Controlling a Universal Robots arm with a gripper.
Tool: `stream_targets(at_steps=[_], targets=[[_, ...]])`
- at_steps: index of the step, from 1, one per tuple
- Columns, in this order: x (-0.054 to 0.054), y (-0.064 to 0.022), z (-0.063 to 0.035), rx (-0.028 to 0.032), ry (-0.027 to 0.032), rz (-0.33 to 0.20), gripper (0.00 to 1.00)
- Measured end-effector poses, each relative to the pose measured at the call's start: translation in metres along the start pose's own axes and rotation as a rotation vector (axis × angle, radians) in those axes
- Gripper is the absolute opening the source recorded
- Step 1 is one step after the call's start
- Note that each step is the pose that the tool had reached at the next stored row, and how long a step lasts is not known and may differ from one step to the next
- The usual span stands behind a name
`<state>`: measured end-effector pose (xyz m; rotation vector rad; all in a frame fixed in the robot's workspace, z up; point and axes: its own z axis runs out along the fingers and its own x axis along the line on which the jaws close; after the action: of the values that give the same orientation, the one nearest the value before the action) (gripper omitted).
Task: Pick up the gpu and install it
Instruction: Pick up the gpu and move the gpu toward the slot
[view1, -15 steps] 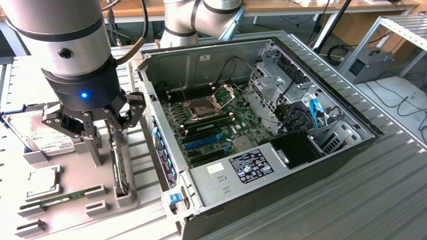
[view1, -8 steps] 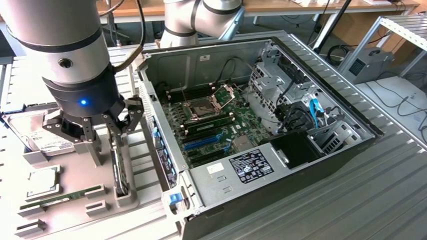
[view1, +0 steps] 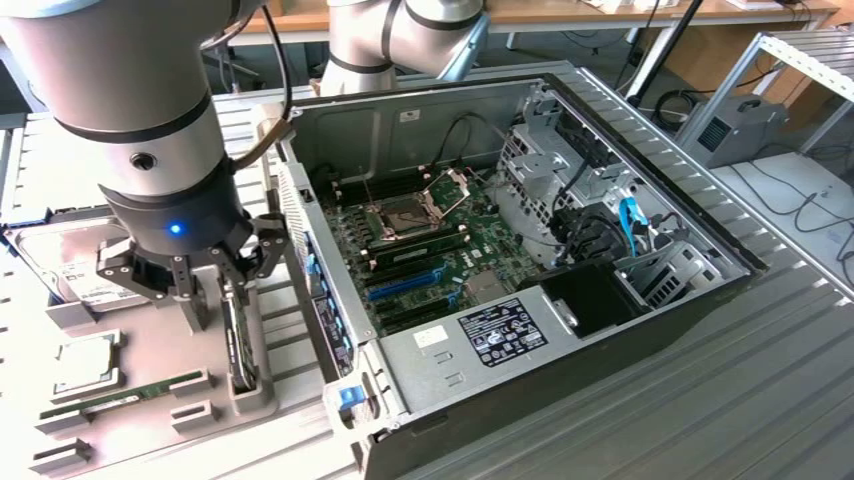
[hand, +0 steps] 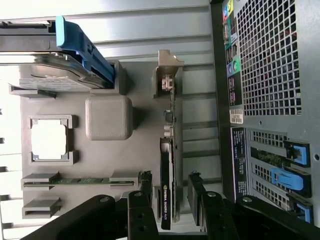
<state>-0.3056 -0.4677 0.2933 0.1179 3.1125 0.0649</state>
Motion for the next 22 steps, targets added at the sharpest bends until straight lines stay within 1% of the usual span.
stream_targets(at_steps=[4, 18, 22], targets=[[0.0, -0.0002, 0.0047, 0.0, 0.0, 0.0, 0.42], [0.0, -0.0005, 0.0112, 0.0, 0.0, 0.0, 0.42], [0.0, -0.0006, 0.0148, 0.0001, 0.0, 0.0, 0.42]])
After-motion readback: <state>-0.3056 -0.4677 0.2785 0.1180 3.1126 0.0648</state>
